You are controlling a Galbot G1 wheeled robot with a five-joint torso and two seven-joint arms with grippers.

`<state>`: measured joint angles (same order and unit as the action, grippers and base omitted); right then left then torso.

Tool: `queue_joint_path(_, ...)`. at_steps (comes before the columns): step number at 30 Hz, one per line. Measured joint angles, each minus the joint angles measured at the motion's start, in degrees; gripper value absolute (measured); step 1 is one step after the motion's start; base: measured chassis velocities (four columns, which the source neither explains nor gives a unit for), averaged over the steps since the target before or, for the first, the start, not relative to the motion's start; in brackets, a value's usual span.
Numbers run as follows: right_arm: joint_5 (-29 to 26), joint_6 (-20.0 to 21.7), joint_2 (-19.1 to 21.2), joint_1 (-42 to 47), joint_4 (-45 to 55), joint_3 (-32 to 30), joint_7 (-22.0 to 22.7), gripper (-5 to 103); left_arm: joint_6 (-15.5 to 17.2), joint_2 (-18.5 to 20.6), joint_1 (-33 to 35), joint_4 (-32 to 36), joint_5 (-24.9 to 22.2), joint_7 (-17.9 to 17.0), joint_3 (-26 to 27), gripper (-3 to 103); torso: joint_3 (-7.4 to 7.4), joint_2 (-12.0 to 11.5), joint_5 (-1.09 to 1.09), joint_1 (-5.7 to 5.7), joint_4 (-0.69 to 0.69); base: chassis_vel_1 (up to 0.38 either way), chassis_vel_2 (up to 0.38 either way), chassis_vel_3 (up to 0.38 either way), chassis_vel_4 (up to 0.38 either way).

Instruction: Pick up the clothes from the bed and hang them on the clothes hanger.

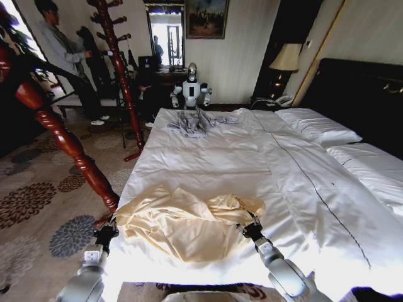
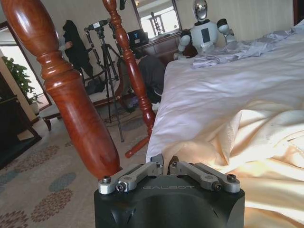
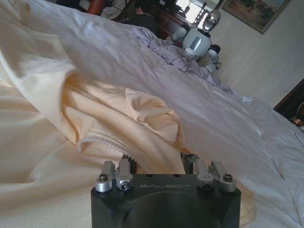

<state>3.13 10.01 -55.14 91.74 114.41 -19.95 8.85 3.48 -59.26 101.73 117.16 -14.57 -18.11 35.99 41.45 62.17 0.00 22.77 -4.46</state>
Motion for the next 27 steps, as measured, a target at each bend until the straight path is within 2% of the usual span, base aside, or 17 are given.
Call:
queue_joint_path(3,0.9,-0.4,-0.1,0.2,0.2,0.4,-0.3,50,0.0,0.0,0.0,0.0,0.0,0.0,-0.1,1,0.00,0.0,0.00,0.00,0.00,0.000,0.000,0.000,0.000)
queue_joint_path(5,1.8,-0.8,-0.1,0.8,0.4,0.9,-0.7,38,0.0,0.0,0.0,0.0,0.0,0.0,0.0,1,0.00,0.0,0.00,0.00,0.00,0.000,0.000,0.000,0.000)
queue_joint_path(8,2.3,-0.9,0.0,1.2,0.6,1.1,-0.9,33,0.0,0.0,0.1,0.1,0.0,0.0,0.2,1,0.00,0.0,0.00,0.00,0.00,0.000,0.000,0.000,0.000)
queue_joint_path(9,2.9,-0.9,0.2,2.1,1.2,1.1,-1.2,22,0.0,0.0,0.2,0.2,0.0,0.1,0.5,1,0.00,0.0,0.00,0.00,0.00,0.000,0.000,0.000,0.000)
queue_joint_path(12,3.3,-0.9,0.5,3.1,2.1,1.2,-1.4,16,0.0,0.0,0.3,0.2,-0.1,0.1,0.7,1,0.00,0.0,0.00,0.00,0.00,0.000,0.000,0.000,0.000)
queue_joint_path(14,3.8,-1.0,0.8,4.3,3.1,1.2,-1.6,7,0.0,0.0,0.3,0.2,-0.1,0.2,0.8,1,0.00,0.0,0.00,0.00,0.00,0.000,0.000,0.000,0.000)
queue_joint_path(15,4.0,-1.0,0.9,4.7,3.4,1.2,-1.7,12,0.0,-0.1,0.3,0.2,-0.1,0.2,0.8,1,0.00,0.0,0.00,0.00,0.00,0.000,0.000,0.000,0.000)
queue_joint_path(17,4.1,-1.0,0.9,4.9,3.6,1.3,-1.7,12,0.0,-0.1,0.3,0.2,-0.1,0.2,0.8,1,0.00,0.0,0.00,0.00,0.00,0.000,0.000,0.000,0.000)
queue_joint_path(20,4.1,-1.0,0.5,4.1,3.4,2.2,-1.6,28,0.0,-0.2,0.4,0.2,0.0,0.2,0.5,1,0.00,0.0,0.00,-0.01,0.00,0.000,0.000,0.000,0.000)
queue_joint_path(21,4.1,-1.0,0.5,4.1,3.4,2.2,-1.6,28,0.0,-0.2,0.4,0.2,0.0,0.2,0.5,1,0.00,0.0,0.00,-0.01,0.00,0.000,0.000,0.000,0.000)
queue_joint_path(23,4.1,-1.0,0.1,3.3,3.2,2.6,-1.4,39,0.0,-0.2,0.6,0.3,0.0,0.3,0.5,1,0.00,0.0,0.00,-0.01,0.01,0.000,0.000,0.000,0.000)
queue_joint_path(26,3.7,-1.1,0.0,3.0,3.3,2.7,-1.0,44,0.0,-0.2,0.9,0.6,0.0,0.3,0.5,1,0.00,0.0,0.01,-0.01,0.01,0.000,0.000,0.000,0.000)
queue_joint_path(27,3.4,-1.3,0.1,2.9,3.5,2.8,-1.0,52,0.0,-0.2,1.1,0.6,0.0,0.3,0.6,1,0.00,0.0,0.00,-0.01,0.00,0.000,0.000,0.000,0.000)
